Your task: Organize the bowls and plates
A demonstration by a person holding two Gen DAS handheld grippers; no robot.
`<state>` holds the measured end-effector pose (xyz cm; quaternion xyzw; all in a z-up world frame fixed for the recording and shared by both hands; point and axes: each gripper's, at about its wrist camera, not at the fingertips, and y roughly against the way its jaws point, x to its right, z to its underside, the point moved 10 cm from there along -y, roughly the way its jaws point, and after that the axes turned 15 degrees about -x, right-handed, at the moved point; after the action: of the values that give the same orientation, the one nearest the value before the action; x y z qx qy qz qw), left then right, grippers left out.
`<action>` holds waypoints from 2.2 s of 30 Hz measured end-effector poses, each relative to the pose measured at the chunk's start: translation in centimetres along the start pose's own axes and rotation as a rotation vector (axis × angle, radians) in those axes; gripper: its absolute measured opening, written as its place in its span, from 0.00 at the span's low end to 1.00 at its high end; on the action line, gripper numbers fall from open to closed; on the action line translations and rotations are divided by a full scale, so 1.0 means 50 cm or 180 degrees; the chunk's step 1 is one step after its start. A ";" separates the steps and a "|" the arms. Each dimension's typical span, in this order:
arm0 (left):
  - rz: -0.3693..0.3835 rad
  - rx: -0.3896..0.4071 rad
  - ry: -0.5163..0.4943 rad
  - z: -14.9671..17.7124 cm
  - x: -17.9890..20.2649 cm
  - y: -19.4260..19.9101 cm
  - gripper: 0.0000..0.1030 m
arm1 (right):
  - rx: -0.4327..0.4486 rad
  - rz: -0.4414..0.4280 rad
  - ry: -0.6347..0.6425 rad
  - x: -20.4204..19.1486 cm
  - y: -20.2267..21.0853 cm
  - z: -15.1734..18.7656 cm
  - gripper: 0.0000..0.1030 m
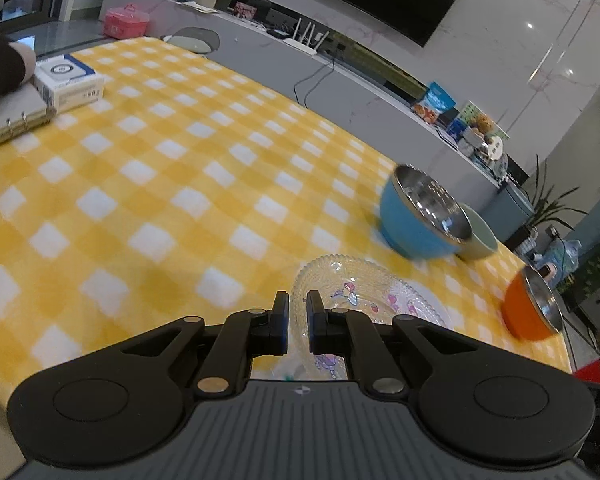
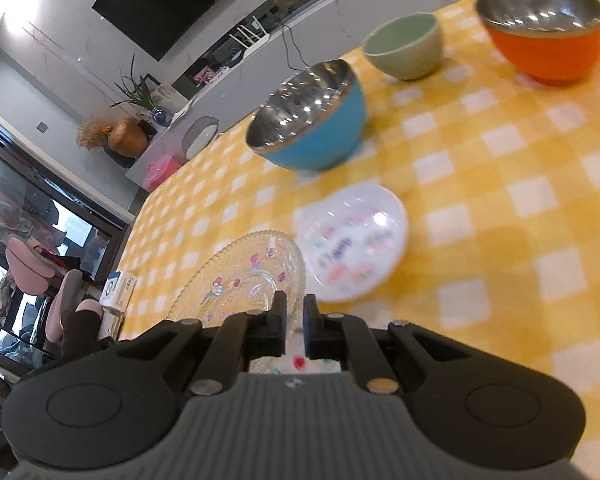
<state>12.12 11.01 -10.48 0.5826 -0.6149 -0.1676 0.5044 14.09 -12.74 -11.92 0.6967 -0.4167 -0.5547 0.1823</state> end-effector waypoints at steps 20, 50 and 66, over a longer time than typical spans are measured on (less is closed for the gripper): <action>-0.0093 -0.0060 -0.0106 0.097 -0.003 0.021 0.09 | -0.0001 0.0150 0.0304 0.031 0.036 0.091 0.06; -0.0477 -0.0065 -0.0409 0.119 -0.005 0.003 0.11 | 0.0175 0.0780 0.1018 0.018 0.012 0.113 0.08; -0.0323 0.0054 -0.0368 0.070 0.038 0.016 0.42 | 0.0380 0.0788 0.0550 0.055 0.059 0.067 0.48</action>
<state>9.17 8.20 -10.57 0.6066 -0.6141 -0.2212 0.4539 9.99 -15.94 -12.57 0.6947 -0.5144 -0.4402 0.2428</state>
